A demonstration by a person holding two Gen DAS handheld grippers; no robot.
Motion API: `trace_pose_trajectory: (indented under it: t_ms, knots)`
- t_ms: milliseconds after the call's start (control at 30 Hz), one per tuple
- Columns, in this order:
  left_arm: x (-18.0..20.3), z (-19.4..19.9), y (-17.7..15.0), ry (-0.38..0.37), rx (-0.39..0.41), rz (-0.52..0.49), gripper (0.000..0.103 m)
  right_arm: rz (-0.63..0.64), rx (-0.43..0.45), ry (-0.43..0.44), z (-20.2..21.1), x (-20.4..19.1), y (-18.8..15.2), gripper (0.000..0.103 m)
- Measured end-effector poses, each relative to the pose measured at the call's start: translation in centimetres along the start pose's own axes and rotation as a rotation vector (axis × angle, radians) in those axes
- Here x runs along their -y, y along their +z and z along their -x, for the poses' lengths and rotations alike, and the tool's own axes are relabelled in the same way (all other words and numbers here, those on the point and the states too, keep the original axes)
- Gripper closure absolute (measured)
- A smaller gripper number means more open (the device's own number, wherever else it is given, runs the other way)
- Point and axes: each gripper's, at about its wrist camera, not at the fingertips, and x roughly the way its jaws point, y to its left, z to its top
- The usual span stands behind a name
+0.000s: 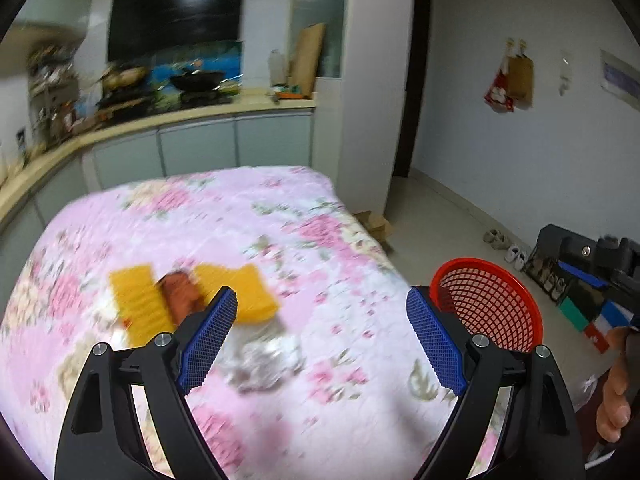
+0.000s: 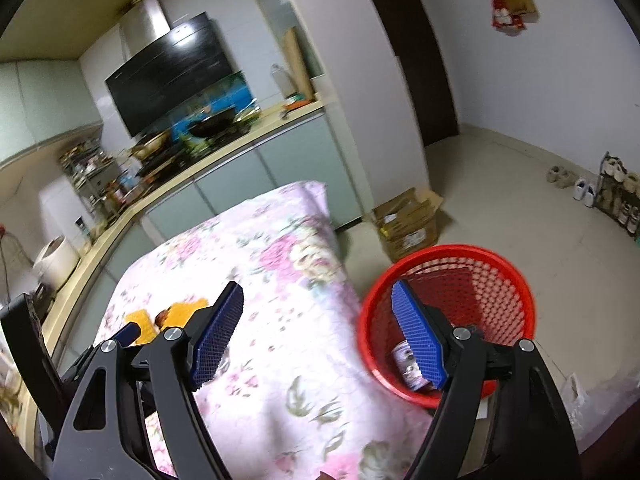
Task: Collect trash
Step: 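Move both tools back over the remaining trash on the bed, then grasp the cream mesh cloth with the left tool while the right tool grasps the yellow foam net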
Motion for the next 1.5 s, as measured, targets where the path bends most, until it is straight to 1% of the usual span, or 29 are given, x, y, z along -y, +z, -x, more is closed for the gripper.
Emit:
trace_pose_trajectory:
  t_ms: [67,167,267,400,567,700,767,900,1067,1133,1233,1333,1367,1400,1467,1500]
  knots:
    - [-1.7,0.7,-0.7,0.021,-0.007,0.02,0.019,0.027,-0.007,0.012,-0.1,-0.9,-0.5,0.029]
    - [-3.8,1.6,-1.4,0.083,-0.005,0.022,0.019,0.068,-0.027,0.034,-0.5,-2.5,-1.3,0.029]
    - [-6.7,2.5,-2.0,0.122,-0.01,0.058,0.019,0.097,-0.043,0.044,-1.0,-3.6,-2.0,0.029]
    - [-10.6,3.6,-3.0,0.187,-0.01,0.105,0.019,0.116,-0.062,0.05,-1.4,-4.6,-2.7,0.029]
    - [-16.0,4.9,-4.2,0.272,-0.012,0.198,0.019,0.126,-0.075,0.057,-2.0,-5.6,-3.2,0.029]
    - [-18.7,5.5,-4.9,0.309,-0.011,0.241,0.019,0.126,-0.089,0.069,-2.6,-6.1,-3.4,0.029]
    - [-19.8,5.4,-5.3,0.31,-0.016,0.254,0.019,0.129,-0.093,0.076,-2.7,-6.5,-3.5,0.029]
    - [-20.0,4.4,-5.9,0.302,-0.031,0.223,0.019,0.132,-0.101,0.089,-3.1,-6.9,-3.7,0.029]
    - [-20.5,1.3,-6.8,0.252,-0.111,0.216,0.019,0.146,-0.121,0.09,-3.7,-6.8,-4.1,0.028]
    - [-20.6,0.4,-7.0,0.254,-0.128,0.21,0.019,0.143,-0.129,0.088,-4.0,-6.7,-4.1,0.028]
    - [-21.2,-0.5,-7.0,0.242,-0.136,0.233,0.019,0.136,-0.133,0.082,-4.3,-6.4,-4.2,0.028]
    - [-21.9,-1.1,-7.0,0.187,-0.149,0.279,0.021,0.136,-0.138,0.08,-4.6,-6.3,-4.4,0.028]
    - [-22.0,-1.2,-7.0,0.171,-0.149,0.287,0.028,0.137,-0.14,0.079,-4.6,-6.3,-4.5,0.028]
    - [-22.1,-1.3,-7.0,0.154,-0.151,0.294,0.031,0.138,-0.144,0.079,-4.8,-6.3,-4.5,0.028]
    - [-22.1,-1.5,-7.0,0.125,-0.159,0.3,0.047,0.141,-0.155,0.078,-5.2,-6.4,-4.7,0.028]
    - [-22.1,-1.7,-7.1,0.112,-0.163,0.301,0.051,0.144,-0.16,0.078,-5.3,-6.5,-4.9,0.028]
